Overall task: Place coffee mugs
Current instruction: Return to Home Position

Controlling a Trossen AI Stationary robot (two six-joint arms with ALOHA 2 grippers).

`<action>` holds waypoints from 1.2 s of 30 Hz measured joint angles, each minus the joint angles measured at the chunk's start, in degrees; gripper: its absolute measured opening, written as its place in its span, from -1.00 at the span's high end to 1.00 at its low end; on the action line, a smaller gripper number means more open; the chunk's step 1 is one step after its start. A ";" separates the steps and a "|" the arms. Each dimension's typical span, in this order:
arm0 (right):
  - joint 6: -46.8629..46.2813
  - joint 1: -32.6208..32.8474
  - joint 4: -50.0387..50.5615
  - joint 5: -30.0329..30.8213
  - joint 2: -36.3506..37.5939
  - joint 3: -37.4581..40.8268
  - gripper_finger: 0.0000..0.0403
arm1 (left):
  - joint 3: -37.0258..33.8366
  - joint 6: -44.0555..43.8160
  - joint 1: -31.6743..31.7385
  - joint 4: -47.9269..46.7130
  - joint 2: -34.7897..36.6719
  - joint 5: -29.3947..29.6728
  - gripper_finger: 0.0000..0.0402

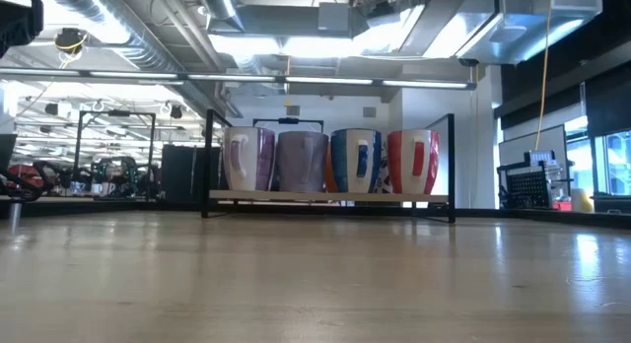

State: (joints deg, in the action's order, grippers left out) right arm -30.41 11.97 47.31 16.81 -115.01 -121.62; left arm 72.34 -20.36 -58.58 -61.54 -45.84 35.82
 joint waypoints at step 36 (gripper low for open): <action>9.88 -16.27 -51.50 -24.38 75.38 87.66 0.95 | -40.89 10.20 50.49 58.83 11.45 -22.75 0.98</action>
State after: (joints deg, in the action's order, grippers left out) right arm -20.53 -4.30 -4.18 -7.57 -39.63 -33.96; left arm 31.44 -10.16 -8.09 -2.70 -34.39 13.07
